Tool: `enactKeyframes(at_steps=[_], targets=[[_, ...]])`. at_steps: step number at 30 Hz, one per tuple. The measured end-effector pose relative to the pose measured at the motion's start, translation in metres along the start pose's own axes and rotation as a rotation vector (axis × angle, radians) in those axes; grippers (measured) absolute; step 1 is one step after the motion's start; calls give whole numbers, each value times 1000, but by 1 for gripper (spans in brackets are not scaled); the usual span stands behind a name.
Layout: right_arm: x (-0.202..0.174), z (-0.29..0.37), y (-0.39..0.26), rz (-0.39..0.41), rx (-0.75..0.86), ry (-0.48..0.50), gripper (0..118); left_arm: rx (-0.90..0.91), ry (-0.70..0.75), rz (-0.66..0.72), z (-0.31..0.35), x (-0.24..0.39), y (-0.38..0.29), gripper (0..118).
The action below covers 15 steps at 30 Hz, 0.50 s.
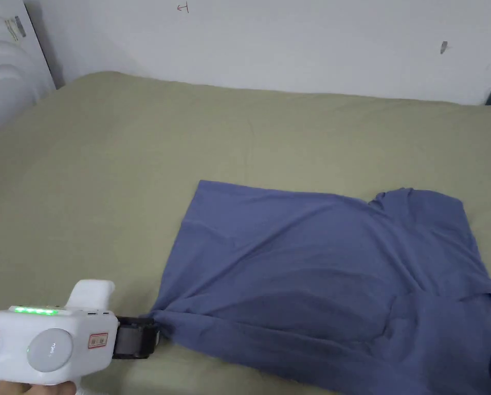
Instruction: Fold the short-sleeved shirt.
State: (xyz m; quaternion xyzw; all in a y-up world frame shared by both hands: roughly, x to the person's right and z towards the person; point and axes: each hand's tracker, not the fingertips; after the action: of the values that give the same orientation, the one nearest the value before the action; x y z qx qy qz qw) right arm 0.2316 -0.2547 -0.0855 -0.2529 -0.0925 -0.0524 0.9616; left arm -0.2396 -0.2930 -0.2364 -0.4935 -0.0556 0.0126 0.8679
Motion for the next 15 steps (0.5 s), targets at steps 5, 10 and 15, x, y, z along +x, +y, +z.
enactKeyframes(at_steps=[5, 10, 15], targets=[[14, -12, -2, -6, -58, -9, 2, 26, 18, -7, -22, -3, 7, 84], [40, -27, -1, -35, -148, -58, 2, 15, -43, 23, -21, 3, 5, 7], [71, -52, 1, -17, -285, 7, 75, 33, -45, 34, -11, 6, 4, 7]])
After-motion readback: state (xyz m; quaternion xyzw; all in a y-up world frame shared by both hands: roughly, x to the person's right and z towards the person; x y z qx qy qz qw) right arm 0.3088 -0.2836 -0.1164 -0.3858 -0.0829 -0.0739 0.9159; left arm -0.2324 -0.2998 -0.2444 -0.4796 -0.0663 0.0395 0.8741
